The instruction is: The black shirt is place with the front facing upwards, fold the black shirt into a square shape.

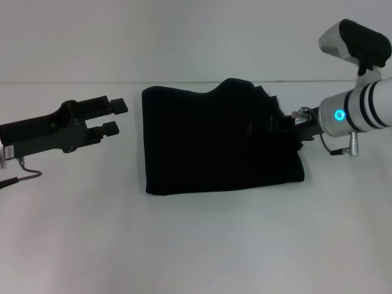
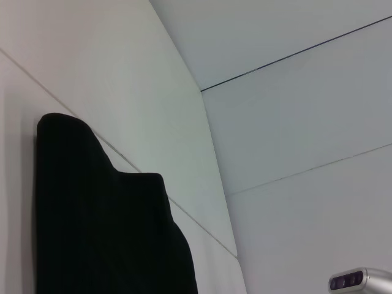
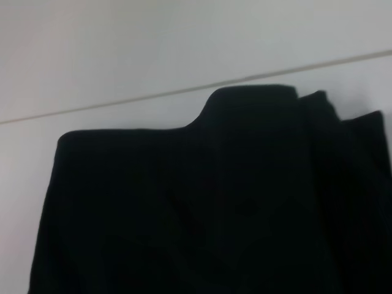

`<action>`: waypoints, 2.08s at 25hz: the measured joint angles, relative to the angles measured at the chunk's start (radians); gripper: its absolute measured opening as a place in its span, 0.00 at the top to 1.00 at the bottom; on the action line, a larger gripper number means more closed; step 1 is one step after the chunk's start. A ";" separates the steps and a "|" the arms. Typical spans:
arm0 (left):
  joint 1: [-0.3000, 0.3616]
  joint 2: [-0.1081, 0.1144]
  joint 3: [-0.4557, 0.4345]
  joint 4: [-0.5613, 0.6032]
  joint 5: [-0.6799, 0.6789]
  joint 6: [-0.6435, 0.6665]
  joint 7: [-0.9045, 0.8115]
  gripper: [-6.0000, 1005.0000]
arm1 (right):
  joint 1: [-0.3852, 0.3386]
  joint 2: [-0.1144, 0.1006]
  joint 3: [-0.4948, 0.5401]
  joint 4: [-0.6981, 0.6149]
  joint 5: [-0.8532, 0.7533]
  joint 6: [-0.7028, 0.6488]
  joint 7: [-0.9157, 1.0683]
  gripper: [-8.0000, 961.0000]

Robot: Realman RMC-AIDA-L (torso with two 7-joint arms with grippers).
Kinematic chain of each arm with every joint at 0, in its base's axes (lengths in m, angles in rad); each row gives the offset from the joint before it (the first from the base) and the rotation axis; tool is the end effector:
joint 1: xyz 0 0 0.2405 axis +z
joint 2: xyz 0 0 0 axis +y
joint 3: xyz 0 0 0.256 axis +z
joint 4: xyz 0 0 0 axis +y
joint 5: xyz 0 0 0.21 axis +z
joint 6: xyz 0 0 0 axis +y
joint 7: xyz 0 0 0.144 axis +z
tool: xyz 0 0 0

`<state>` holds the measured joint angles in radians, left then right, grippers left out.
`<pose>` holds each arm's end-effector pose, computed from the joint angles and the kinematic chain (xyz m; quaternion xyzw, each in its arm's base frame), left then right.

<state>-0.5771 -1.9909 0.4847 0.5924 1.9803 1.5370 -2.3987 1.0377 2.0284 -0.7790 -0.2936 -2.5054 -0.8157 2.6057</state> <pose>-0.2755 0.3590 0.0527 -0.6746 -0.6456 -0.3544 0.0511 0.2107 0.4562 -0.0477 -0.7629 0.5936 0.0599 0.2491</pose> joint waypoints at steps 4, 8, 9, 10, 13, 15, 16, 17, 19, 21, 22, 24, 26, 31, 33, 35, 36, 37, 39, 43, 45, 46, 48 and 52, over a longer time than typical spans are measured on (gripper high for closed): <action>0.000 0.002 0.000 0.000 0.000 -0.001 0.001 0.30 | 0.002 0.006 -0.004 -0.003 0.000 0.001 0.000 0.05; 0.000 0.002 0.000 0.000 -0.001 -0.002 0.001 0.30 | 0.000 0.006 -0.005 -0.001 -0.003 0.002 0.001 0.05; 0.000 0.002 0.000 0.000 -0.002 -0.002 0.001 0.30 | -0.002 0.006 -0.005 -0.002 -0.006 0.003 0.001 0.05; 0.000 0.002 0.000 0.000 -0.005 -0.002 0.001 0.30 | -0.002 0.006 -0.006 -0.003 -0.009 0.005 0.002 0.05; -0.001 0.002 0.000 0.000 -0.010 -0.002 0.001 0.30 | -0.003 0.006 -0.007 -0.004 -0.016 0.013 0.002 0.05; -0.003 0.002 0.000 0.000 -0.011 -0.002 0.001 0.30 | -0.002 0.006 -0.008 -0.004 -0.013 0.013 -0.001 0.05; -0.004 0.002 0.000 0.000 -0.012 -0.002 0.001 0.30 | 0.000 0.008 -0.008 -0.003 -0.010 0.011 -0.003 0.05; -0.005 0.002 0.000 0.000 -0.012 -0.003 0.001 0.30 | 0.002 0.011 -0.008 -0.003 -0.009 0.009 -0.004 0.05; -0.007 0.001 0.000 0.000 -0.012 -0.009 0.001 0.30 | 0.006 0.015 -0.007 -0.006 -0.008 0.005 -0.005 0.05; -0.009 0.001 0.000 0.000 -0.013 -0.014 0.000 0.30 | 0.009 0.017 -0.005 -0.008 -0.008 -0.001 -0.006 0.05; -0.009 0.001 0.000 0.000 -0.013 -0.015 0.000 0.30 | 0.009 0.017 -0.003 -0.009 -0.007 -0.004 -0.006 0.05; -0.009 0.001 0.000 0.000 -0.013 -0.017 0.000 0.30 | 0.007 0.014 0.000 -0.013 0.003 -0.013 -0.008 0.05; -0.009 0.001 -0.004 0.000 -0.014 -0.019 0.000 0.30 | 0.002 0.009 0.000 -0.016 0.023 -0.021 -0.011 0.05; -0.010 0.001 -0.009 0.000 -0.018 -0.022 0.001 0.30 | -0.013 -0.002 -0.005 -0.038 0.064 -0.048 -0.021 0.05; -0.009 0.001 -0.009 0.000 -0.020 -0.025 0.001 0.30 | -0.013 -0.003 -0.006 -0.039 0.064 -0.048 -0.022 0.05; -0.009 0.001 -0.009 0.000 -0.020 -0.027 0.001 0.30 | -0.013 -0.004 -0.009 -0.035 0.062 -0.041 -0.022 0.05; -0.008 0.001 -0.009 0.000 -0.020 -0.027 0.001 0.30 | -0.013 -0.004 -0.014 -0.033 0.062 -0.038 -0.022 0.05; -0.008 0.001 -0.009 0.000 -0.021 -0.028 0.001 0.30 | -0.013 -0.004 -0.024 -0.031 0.062 -0.034 -0.021 0.05; -0.008 0.001 -0.009 0.000 -0.022 -0.028 0.001 0.30 | -0.015 -0.004 -0.051 -0.030 0.062 -0.022 -0.012 0.05; -0.007 0.001 -0.010 0.000 -0.023 -0.029 0.001 0.30 | -0.023 -0.002 -0.079 -0.030 0.062 0.000 0.001 0.05; -0.008 0.001 -0.011 0.000 -0.023 -0.030 0.001 0.30 | -0.025 0.003 -0.079 -0.030 0.063 0.003 0.001 0.05; -0.009 0.001 -0.011 0.000 -0.023 -0.031 0.001 0.30 | -0.025 0.007 -0.080 -0.030 0.064 0.005 0.000 0.05; -0.009 0.001 -0.011 0.000 -0.024 -0.038 0.001 0.30 | -0.023 0.016 -0.080 -0.030 0.063 0.006 -0.003 0.05; -0.010 0.001 -0.011 0.000 -0.025 -0.041 0.001 0.30 | -0.017 0.027 -0.082 -0.030 0.062 0.006 -0.006 0.05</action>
<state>-0.5868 -1.9895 0.4740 0.5919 1.9548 1.4956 -2.3975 1.0204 2.0551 -0.8613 -0.3236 -2.4437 -0.8094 2.5996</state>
